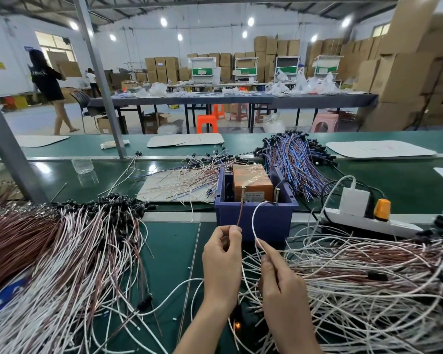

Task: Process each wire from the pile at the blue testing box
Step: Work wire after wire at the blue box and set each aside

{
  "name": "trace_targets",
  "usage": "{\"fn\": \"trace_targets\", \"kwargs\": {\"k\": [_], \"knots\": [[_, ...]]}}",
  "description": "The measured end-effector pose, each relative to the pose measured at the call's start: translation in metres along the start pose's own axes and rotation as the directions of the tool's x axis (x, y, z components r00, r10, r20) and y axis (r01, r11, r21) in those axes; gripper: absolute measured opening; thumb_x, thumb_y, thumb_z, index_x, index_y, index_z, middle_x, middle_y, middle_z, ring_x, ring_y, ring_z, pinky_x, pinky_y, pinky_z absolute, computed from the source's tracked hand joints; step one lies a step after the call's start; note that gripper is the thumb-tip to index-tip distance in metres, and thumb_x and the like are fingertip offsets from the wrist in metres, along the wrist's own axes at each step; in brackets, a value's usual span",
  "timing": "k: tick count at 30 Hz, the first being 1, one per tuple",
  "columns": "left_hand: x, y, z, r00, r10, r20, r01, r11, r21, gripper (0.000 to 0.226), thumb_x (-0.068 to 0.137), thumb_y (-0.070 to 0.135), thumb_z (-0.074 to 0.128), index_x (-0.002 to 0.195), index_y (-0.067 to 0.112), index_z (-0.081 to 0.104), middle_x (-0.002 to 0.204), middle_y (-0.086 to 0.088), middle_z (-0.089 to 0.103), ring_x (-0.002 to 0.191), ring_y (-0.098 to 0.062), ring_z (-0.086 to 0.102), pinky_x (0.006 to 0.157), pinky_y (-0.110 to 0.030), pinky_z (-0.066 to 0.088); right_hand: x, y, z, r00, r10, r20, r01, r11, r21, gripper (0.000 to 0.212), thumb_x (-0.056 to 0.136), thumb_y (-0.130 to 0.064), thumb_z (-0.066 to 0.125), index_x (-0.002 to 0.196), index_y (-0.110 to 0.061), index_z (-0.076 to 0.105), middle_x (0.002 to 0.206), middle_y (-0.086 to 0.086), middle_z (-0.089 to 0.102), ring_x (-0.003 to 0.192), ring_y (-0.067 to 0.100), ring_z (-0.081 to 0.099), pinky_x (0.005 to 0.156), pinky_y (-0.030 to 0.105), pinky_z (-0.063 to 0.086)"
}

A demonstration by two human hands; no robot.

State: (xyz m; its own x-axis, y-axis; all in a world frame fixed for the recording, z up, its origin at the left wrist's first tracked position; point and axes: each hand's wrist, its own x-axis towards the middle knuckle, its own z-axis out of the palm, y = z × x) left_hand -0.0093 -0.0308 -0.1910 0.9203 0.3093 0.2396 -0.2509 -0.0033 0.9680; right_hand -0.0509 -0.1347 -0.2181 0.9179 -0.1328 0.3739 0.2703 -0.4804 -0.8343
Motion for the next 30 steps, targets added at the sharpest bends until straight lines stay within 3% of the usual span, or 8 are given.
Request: {"fn": "trace_targets", "kwargs": {"k": [3, 7, 14, 17, 20, 23, 27, 30], "knots": [[0.0, 0.0, 0.0, 1.0, -0.009, 0.001, 0.009, 1.0, -0.003, 0.019, 0.101, 0.028, 0.058, 0.086, 0.023, 0.069, 0.067, 0.006, 0.063, 0.057, -0.002, 0.049, 0.055, -0.02, 0.044, 0.0, -0.001, -0.001, 1.0, 0.014, -0.016, -0.014, 1.0, 0.027, 0.04, 0.103, -0.033, 0.043, 0.115, -0.071, 0.046, 0.055, -0.007, 0.054, 0.047, 0.005, 0.044, 0.048, 0.022, 0.034], [0.001, 0.0, 0.001, 1.0, -0.007, -0.011, 0.007, 1.0, -0.006, 0.02, 0.101, 0.027, 0.058, 0.085, 0.022, 0.069, 0.073, 0.0, 0.067, 0.06, -0.001, 0.051, 0.058, -0.018, 0.045, 0.0, -0.003, 0.0, 0.998, 0.022, -0.063, -0.02, 0.999, 0.032, 0.041, 0.103, -0.035, 0.043, 0.111, -0.075, 0.047, 0.055, -0.006, 0.053, 0.047, 0.006, 0.044, 0.052, 0.034, 0.04], [0.001, -0.002, 0.001, 1.0, -0.01, -0.001, 0.01, 1.0, -0.006, 0.02, 0.101, 0.028, 0.057, 0.086, 0.022, 0.068, 0.073, 0.0, 0.066, 0.059, -0.001, 0.049, 0.055, -0.018, 0.044, -0.008, -0.01, 0.0, 0.938, 0.0, -0.346, 0.015, 0.999, 0.041, 0.035, 0.094, -0.055, 0.031, 0.113, -0.081, 0.044, 0.063, -0.007, 0.062, 0.051, 0.012, 0.055, 0.048, 0.025, 0.044], [0.001, -0.002, 0.001, 1.0, 0.001, 0.009, -0.001, 1.0, 0.003, 0.019, 0.101, 0.029, 0.057, 0.087, 0.023, 0.068, 0.083, -0.007, 0.066, 0.062, -0.001, 0.051, 0.058, -0.019, 0.045, -0.013, -0.012, 0.002, 0.923, -0.007, -0.385, 0.023, 0.999, 0.038, 0.034, 0.097, -0.045, 0.038, 0.121, -0.067, 0.049, 0.061, -0.006, 0.062, 0.046, 0.012, 0.054, 0.047, 0.028, 0.045], [0.001, -0.003, 0.0, 1.0, 0.007, 0.003, -0.007, 1.0, 0.009, 0.019, 0.101, 0.029, 0.057, 0.087, 0.024, 0.068, 0.084, -0.005, 0.066, 0.063, -0.001, 0.053, 0.061, -0.02, 0.047, -0.016, -0.011, 0.005, 0.918, 0.004, -0.396, 0.009, 0.999, 0.033, 0.04, 0.102, -0.022, 0.048, 0.126, -0.054, 0.054, 0.059, -0.007, 0.061, 0.047, 0.013, 0.054, 0.047, 0.017, 0.042], [0.002, -0.004, 0.0, 1.0, 0.003, -0.001, -0.003, 1.0, 0.008, 0.019, 0.101, 0.029, 0.057, 0.087, 0.025, 0.068, 0.086, -0.004, 0.068, 0.066, -0.002, 0.056, 0.062, -0.02, 0.048, -0.017, -0.01, 0.007, 0.91, 0.03, -0.413, -0.007, 0.998, 0.058, 0.041, 0.102, -0.017, 0.049, 0.128, -0.047, 0.056, 0.061, -0.009, 0.063, 0.049, 0.012, 0.056, 0.048, 0.017, 0.044], [0.003, -0.004, 0.0, 1.0, 0.007, 0.002, -0.007, 1.0, 0.015, 0.019, 0.101, 0.029, 0.057, 0.087, 0.025, 0.068, 0.085, -0.004, 0.067, 0.064, -0.001, 0.054, 0.061, -0.02, 0.047, -0.018, -0.009, 0.009, 0.887, 0.043, -0.46, -0.005, 0.996, 0.084, 0.036, 0.101, -0.037, 0.041, 0.131, -0.051, 0.054, 0.067, -0.012, 0.065, 0.051, 0.014, 0.057, 0.052, 0.031, 0.048], [0.003, -0.004, 0.0, 1.0, 0.013, 0.004, -0.013, 1.0, 0.022, 0.019, 0.102, 0.029, 0.056, 0.087, 0.025, 0.068, 0.086, -0.004, 0.067, 0.065, -0.002, 0.055, 0.062, -0.02, 0.047, -0.018, -0.009, 0.01, 0.868, 0.007, -0.497, 0.036, 0.996, 0.076, 0.033, 0.105, -0.047, 0.038, 0.133, -0.06, 0.051, 0.064, -0.011, 0.063, 0.048, 0.013, 0.056, 0.048, 0.027, 0.048]]}}
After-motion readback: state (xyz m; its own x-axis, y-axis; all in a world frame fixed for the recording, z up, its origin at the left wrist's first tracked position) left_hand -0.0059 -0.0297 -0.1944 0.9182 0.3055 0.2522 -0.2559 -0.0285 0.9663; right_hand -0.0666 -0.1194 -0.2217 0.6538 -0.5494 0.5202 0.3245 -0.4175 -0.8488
